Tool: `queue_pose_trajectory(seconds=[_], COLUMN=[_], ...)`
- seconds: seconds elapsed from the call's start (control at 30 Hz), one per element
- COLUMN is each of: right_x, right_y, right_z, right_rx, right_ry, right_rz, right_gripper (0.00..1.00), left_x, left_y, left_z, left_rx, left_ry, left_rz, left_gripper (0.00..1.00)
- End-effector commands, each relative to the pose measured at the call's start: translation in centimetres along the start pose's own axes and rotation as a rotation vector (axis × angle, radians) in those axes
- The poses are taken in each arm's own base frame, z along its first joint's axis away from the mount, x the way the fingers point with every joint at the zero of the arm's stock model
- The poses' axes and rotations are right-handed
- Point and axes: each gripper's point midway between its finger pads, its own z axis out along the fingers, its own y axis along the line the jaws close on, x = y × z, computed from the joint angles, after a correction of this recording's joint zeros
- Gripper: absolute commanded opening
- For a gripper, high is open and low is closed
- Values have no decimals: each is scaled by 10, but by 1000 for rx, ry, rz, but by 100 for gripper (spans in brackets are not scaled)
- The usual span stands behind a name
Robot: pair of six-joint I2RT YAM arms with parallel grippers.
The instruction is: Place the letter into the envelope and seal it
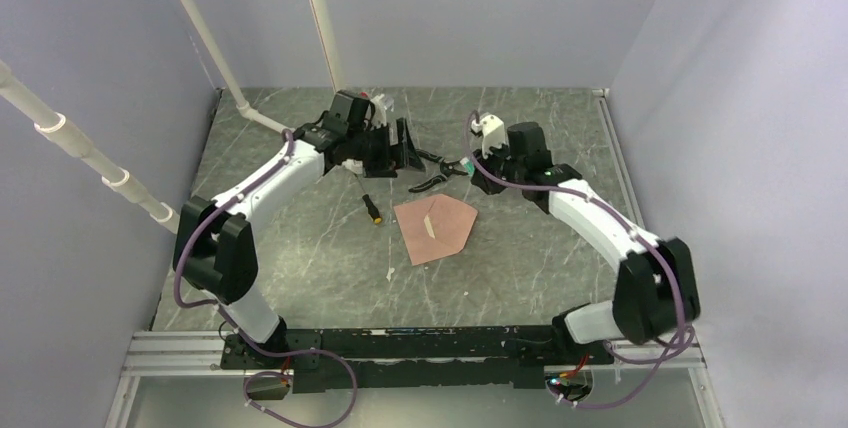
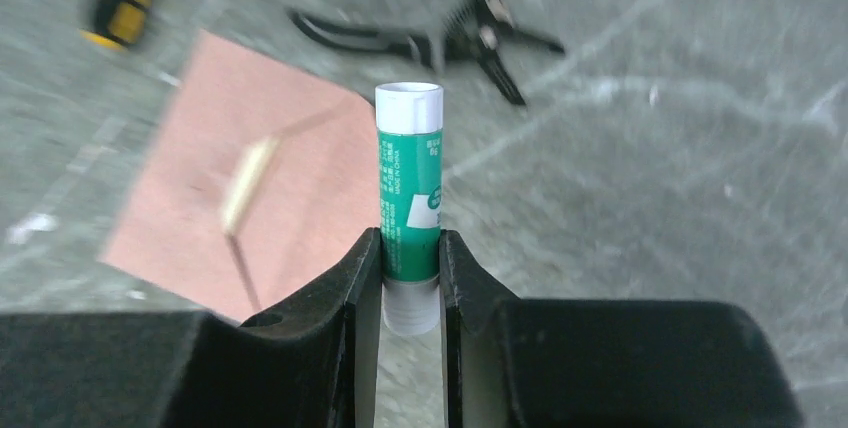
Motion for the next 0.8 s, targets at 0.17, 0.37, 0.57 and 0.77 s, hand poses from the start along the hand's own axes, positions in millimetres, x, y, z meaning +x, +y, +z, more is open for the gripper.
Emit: queue_pose_trajectory(seconds=[0.17, 0.37, 0.57, 0.77], right_x=[-85, -109, -124, -136], right_y=[91, 102, 104, 108], right_z=[-55, -73, -79, -80], right_rx=[-278, -311, -320, -337], right_ry=[-246, -324, -368, -398], right_rz=[-104, -129, -145, -155], right_gripper=[12, 12, 13, 13], left_x=[-40, -31, -24, -16], left_y=[-110, -107, -102, -106], left_z=[-48, -45, -44, -43], left_rx=[381, 375, 357, 382], left_ry=[13, 78, 94, 121], left_rz=[7, -23, -8, 13], left_gripper=[90, 83, 79, 63])
